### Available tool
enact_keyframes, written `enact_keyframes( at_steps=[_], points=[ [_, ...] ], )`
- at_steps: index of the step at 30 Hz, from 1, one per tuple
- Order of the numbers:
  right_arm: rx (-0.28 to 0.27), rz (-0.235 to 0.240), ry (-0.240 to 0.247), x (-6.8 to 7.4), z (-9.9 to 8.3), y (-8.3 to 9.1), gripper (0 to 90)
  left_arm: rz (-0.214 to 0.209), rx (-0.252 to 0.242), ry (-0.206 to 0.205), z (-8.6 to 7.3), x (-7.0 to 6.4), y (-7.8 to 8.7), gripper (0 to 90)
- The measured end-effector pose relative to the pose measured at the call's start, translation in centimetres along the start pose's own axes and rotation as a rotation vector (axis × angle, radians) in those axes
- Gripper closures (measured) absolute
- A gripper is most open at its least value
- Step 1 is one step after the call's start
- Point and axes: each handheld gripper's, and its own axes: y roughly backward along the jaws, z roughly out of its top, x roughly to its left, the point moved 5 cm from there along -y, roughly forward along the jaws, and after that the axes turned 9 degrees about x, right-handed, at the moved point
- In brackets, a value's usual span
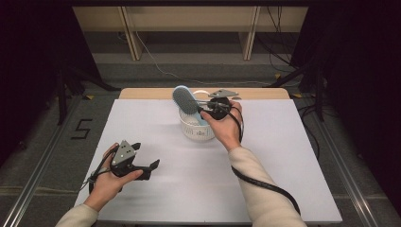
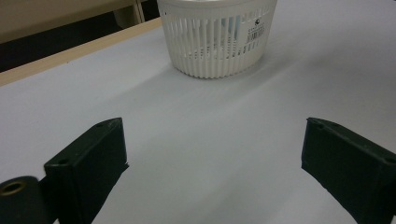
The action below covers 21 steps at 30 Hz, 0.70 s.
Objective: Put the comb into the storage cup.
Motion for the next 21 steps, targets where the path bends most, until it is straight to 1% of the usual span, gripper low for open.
enact_keyframes(
  at_steps=[2, 5, 6, 10, 13, 16, 21],
  points=[
    [0.003, 0.017, 0.009, -0.1, 0.0, 0.2, 45.4, -0.001, 0.001, 0.000, 0.0, 0.0, 0.0, 6.3],
    [-0.001, 0.021, 0.034, -0.5, 0.0, 0.6, 37.7, -0.001, 0.005, 0.002, -0.1, 0.0, 0.0, 6.9],
    [-0.007, 0.017, 0.030, -0.6, -0.1, 0.7, 35.4, -0.003, 0.005, 0.001, 0.0, 0.0, 0.0, 7.1],
    [-0.027, 0.028, 0.038, -1.0, -0.1, 1.4, 29.0, -0.003, 0.007, 0.001, 0.0, 0.0, 0.0, 7.2],
    [-0.017, 0.054, 0.057, -0.9, -0.2, 2.0, 25.9, -0.001, 0.007, 0.001, -0.1, 0.0, 0.0, 7.4],
    [0.001, 0.043, 0.085, -1.1, -0.5, 2.5, 24.9, 0.001, 0.008, 0.000, -0.1, 0.0, 0.0, 7.4],
    [0.010, 0.051, 0.086, -1.7, -1.1, 3.4, 23.3, 0.003, 0.009, -0.004, -0.1, 0.0, 0.0, 7.4]
  ],
)
